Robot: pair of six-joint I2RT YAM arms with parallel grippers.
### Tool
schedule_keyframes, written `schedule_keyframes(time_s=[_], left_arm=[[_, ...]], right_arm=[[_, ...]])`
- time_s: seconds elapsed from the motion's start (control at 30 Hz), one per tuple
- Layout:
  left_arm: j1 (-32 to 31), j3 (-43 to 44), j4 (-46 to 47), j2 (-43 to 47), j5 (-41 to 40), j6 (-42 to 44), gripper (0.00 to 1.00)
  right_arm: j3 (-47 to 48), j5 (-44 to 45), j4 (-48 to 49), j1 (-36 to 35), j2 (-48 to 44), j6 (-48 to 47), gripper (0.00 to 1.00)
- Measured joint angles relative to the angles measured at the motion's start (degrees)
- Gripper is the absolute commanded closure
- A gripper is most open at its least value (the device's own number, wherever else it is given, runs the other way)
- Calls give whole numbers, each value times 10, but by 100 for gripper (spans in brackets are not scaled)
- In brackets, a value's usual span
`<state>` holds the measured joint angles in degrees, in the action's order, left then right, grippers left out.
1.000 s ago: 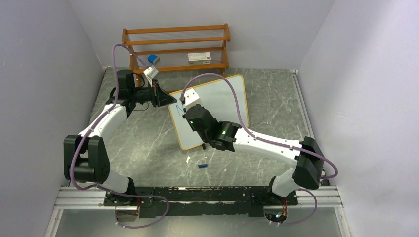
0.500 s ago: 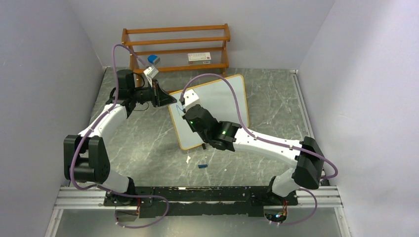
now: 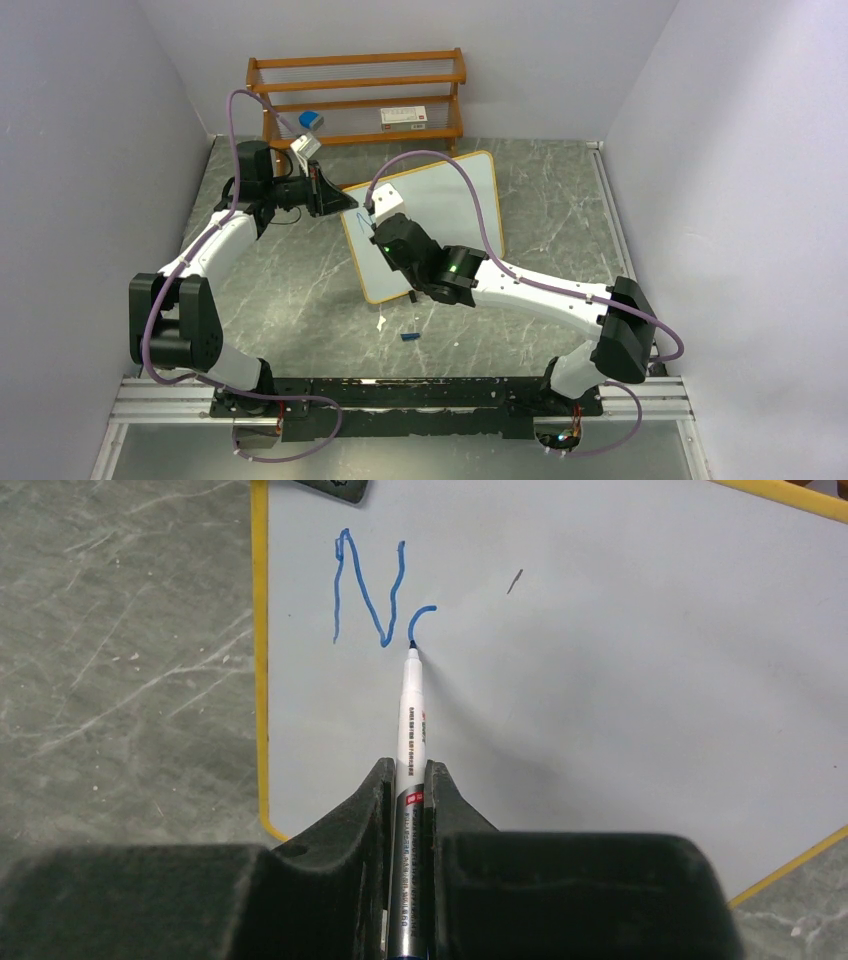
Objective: Write a sentence on the whiteboard
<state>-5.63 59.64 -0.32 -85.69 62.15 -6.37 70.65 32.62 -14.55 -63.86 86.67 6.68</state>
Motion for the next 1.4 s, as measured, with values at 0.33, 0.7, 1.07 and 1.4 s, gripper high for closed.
schedule_keyframes(time_s=[0.33,0.7,1.07,1.4], left_arm=[[0,2,0,-1,0,0,95],[0,3,-2,-3,0,0,95],[0,3,-2,-3,0,0,95],[0,3,-2,-3,0,1,95]], right_arm=[[0,10,-4,0,0,2,100],[0,23,-5,0,0,2,100],[0,30,-3,0,0,-1,100],[0,31,2,0,0,-5,100]])
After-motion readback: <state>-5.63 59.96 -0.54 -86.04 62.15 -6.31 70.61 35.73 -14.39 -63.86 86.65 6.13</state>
